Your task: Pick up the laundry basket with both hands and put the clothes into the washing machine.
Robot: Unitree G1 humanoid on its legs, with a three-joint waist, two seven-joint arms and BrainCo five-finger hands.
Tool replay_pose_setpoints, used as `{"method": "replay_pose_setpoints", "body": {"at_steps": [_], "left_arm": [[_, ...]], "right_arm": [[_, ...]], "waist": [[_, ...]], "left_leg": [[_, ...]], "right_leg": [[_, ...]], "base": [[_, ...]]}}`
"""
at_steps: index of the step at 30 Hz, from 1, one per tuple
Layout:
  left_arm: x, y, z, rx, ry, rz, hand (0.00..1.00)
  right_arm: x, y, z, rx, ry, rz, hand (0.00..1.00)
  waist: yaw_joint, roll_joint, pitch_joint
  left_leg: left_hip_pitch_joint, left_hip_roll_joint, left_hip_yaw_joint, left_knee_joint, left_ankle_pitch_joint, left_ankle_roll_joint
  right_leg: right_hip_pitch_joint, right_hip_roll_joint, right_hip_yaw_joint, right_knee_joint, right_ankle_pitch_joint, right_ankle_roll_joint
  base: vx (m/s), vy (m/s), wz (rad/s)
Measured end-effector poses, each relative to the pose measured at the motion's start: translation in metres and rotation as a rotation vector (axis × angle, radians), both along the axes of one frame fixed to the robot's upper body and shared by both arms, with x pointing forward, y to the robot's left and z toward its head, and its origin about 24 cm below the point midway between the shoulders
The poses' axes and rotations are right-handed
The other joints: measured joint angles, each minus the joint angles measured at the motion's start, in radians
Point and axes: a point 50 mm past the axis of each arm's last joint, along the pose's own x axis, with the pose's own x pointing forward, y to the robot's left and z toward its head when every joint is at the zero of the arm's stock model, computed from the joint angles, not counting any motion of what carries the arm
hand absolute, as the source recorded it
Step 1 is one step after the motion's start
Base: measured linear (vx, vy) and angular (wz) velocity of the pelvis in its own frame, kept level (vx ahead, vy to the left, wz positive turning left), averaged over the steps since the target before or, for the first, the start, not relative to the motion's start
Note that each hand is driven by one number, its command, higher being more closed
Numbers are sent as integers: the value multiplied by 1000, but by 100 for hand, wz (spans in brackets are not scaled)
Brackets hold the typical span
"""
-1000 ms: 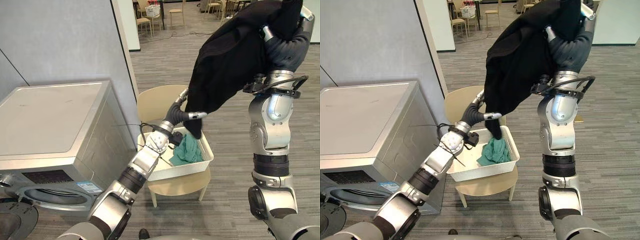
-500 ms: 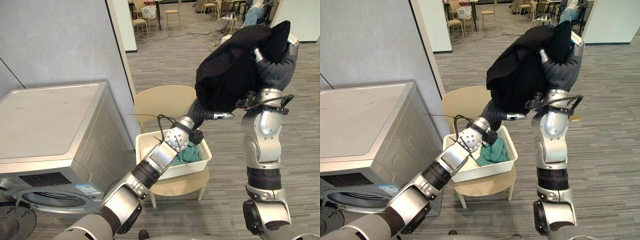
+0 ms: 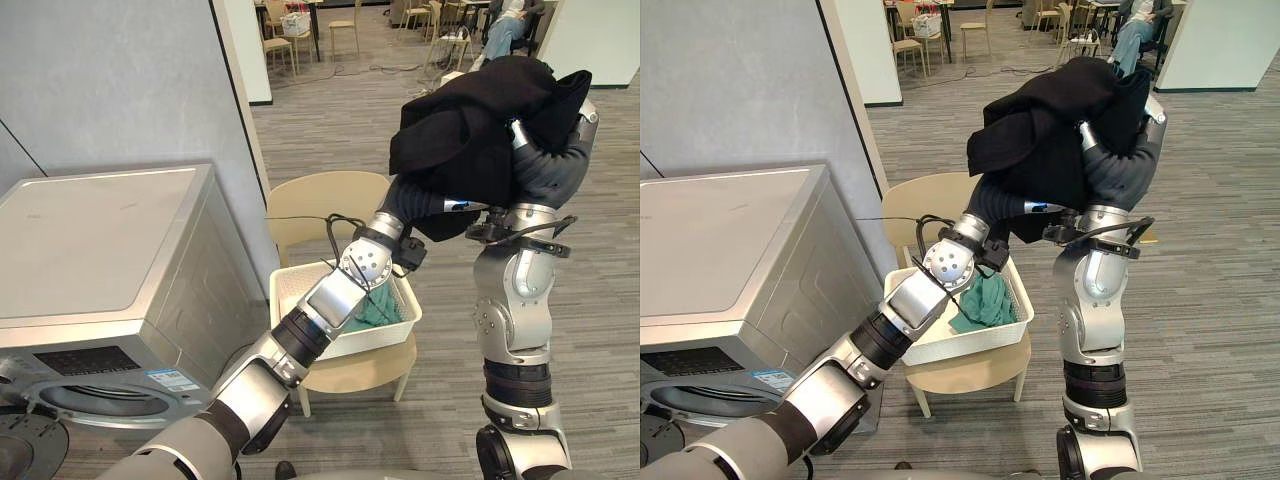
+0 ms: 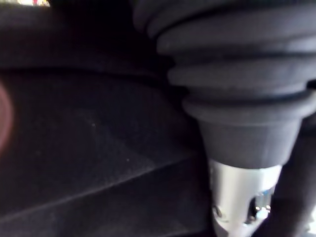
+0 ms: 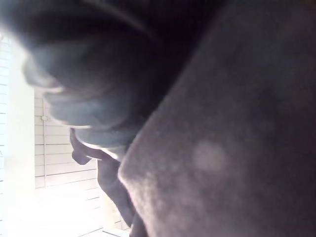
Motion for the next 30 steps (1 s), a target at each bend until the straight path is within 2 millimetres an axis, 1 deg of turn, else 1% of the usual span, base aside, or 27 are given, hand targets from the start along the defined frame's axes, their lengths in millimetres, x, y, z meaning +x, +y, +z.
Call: {"method": "replay_pose_setpoints", "body": {"at_steps": [2, 4, 5, 7, 11, 22, 23, 26, 30], "left_arm": [[-1, 0, 1, -13, 2, -3, 0], [-1, 0, 2, -21, 4, 7, 0], [-1, 0, 2, -22, 4, 8, 100], [-2, -1, 2, -25, 4, 0, 100], [-7, -3, 9, -41, -22, -20, 100], [-12, -9, 7, -26, -25, -54, 100], [-12, -9, 7, -25, -25, -54, 100], [-12, -8, 7, -26, -26, -54, 100], [-12, 2, 18, -66, -53, -46, 100]], "right_arm": [[-1, 2, -3, 1, 1, 15, 100], [-3, 4, -9, 7, 14, 41, 100], [-3, 4, -10, 12, 16, 51, 100], [-8, 4, -15, 28, 21, 59, 100], [-14, 4, -16, 47, 4, 76, 100], [-19, 0, -23, 65, 13, 72, 100], [-19, 0, -23, 65, 13, 72, 0], [-20, -4, -27, 55, 29, 57, 0], [-27, -16, -40, 38, 81, 40, 0]], "waist": [[-2, -4, -3], [-7, -14, -7], [-7, -15, -8], [-8, -20, -11], [-8, -22, -11], [-10, -24, -13], [-10, -24, -13], [-8, -25, -13], [-9, -25, -13]], "left_leg": [[0, 0, 0, 0, 0, 0], [-1, 0, 0, 0, 0, 0], [-1, 0, 0, 0, 0, 0], [-1, 0, 1, 0, 0, 0], [-2, 0, 1, 0, 0, 0], [-3, 0, 2, 0, 0, 0], [-3, 0, 2, 0, 0, 0], [-4, 0, 4, 0, 0, 0], [-4, 0, 8, 0, 0, 0]], "right_leg": [[0, 0, 0, 0, 0, 0], [0, 0, 0, 0, -1, 0], [0, 0, 0, 0, -1, 1], [-1, 0, 0, -1, -1, 1], [-2, -1, -1, -2, -5, -4], [-4, -1, -1, -2, -4, -6], [-4, -1, -1, -2, -4, -6], [-4, -1, -1, -2, -3, -8], [-6, -1, -1, -2, -1, -10]], "base": [[0, 0, 0], [0, 0, 0], [0, 0, 0], [0, 0, 0], [0, 0, 0], [0, 0, 0], [0, 0, 0], [0, 0, 0], [0, 0, 0]]}}
